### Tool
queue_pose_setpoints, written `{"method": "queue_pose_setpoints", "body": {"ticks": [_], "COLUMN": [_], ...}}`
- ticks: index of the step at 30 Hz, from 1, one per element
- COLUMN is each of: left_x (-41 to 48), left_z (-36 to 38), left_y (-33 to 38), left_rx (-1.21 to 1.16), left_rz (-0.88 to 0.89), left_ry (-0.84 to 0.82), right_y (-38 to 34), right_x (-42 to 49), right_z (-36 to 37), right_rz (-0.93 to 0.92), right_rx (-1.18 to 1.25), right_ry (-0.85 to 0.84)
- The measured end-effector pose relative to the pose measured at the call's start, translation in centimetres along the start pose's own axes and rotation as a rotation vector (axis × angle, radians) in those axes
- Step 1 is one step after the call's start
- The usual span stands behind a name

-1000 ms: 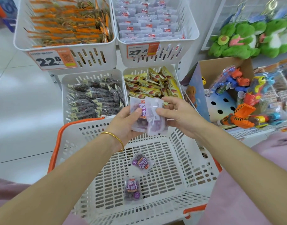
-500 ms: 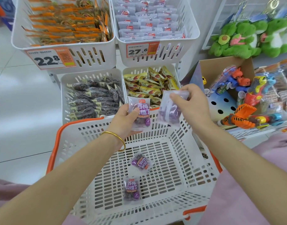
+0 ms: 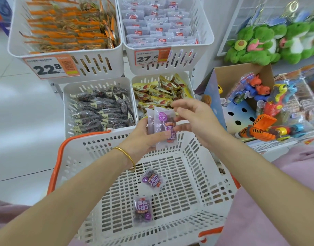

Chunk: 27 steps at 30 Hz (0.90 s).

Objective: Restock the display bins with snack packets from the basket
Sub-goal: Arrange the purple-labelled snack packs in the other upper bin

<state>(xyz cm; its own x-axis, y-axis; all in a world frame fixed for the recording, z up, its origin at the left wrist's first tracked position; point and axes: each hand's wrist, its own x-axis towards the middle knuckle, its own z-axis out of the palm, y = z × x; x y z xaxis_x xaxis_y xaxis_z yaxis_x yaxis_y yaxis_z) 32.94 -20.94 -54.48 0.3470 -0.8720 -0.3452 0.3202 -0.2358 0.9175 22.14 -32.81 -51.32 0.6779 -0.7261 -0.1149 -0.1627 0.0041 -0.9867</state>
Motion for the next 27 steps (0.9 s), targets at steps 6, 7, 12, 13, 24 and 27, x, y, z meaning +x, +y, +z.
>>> {"method": "queue_pose_setpoints", "body": {"ticks": [6, 7, 12, 13, 24, 27], "left_x": [0.2, 0.3, 0.2, 0.3, 0.7, 1.0], "left_z": [-0.3, -0.3, -0.3, -0.3, -0.9, -0.9], "left_y": [0.4, 0.5, 0.7, 0.6, 1.8, 1.9], "left_rx": [-0.040, -0.046, -0.014, -0.018, -0.206, -0.216], "left_rz": [-0.006, -0.010, 0.014, 0.024, 0.108, 0.112], "left_ry": [-0.080, -0.096, -0.090, -0.072, 0.090, 0.086], "right_y": [-0.5, -0.7, -0.9, -0.9, -0.8, -0.6], "right_x": [0.7, 0.7, 0.8, 0.8, 1.1, 0.6], "right_z": [-1.6, -1.6, -2.0, -2.1, -2.8, -1.8], "right_rz": [-0.037, -0.026, -0.069, -0.088, 0.198, 0.207], "right_rx": [-0.168, -0.207, -0.208, -0.224, 0.283, 0.389], "right_ry": [-0.074, -0.124, -0.080, -0.091, -0.054, -0.070]}}
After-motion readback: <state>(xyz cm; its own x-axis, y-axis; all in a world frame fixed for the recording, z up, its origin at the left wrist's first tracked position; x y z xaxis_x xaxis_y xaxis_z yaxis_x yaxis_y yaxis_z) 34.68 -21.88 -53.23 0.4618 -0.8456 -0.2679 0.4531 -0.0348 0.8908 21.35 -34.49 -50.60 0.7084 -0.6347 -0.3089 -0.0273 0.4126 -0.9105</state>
